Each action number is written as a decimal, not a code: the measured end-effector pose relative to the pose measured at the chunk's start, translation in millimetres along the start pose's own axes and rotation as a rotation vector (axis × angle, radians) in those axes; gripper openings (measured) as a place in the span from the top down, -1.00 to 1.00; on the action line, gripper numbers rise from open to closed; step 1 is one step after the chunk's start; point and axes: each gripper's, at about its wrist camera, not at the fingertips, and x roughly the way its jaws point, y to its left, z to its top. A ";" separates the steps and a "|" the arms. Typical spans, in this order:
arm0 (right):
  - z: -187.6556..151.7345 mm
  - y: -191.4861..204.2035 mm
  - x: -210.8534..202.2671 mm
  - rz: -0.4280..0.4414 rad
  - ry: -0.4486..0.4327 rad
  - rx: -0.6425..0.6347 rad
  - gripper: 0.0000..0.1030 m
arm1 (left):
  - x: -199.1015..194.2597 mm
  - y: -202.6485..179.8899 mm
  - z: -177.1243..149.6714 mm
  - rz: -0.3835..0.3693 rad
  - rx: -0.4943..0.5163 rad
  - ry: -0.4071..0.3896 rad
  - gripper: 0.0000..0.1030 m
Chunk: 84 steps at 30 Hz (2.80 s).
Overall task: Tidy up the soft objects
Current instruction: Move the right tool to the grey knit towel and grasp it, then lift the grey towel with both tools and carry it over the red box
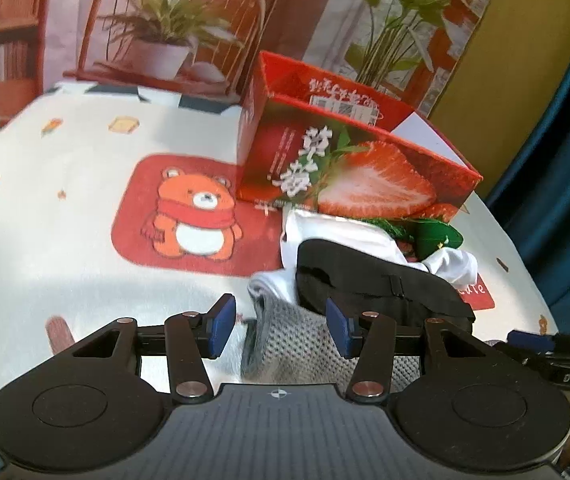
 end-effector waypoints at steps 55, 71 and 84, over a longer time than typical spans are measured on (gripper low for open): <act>-10.4 -8.6 37.7 -0.001 0.052 0.019 0.04 | 46.1 3.9 -24.0 0.014 0.002 0.148 0.65; 6.6 -17.8 0.0 0.154 -0.093 0.111 0.68 | 6.7 4.6 -10.7 0.001 -0.050 -0.036 0.88; 42.4 -24.1 -23.5 0.278 -0.196 0.235 0.70 | -37.7 3.3 16.9 -0.033 -0.103 -0.212 0.88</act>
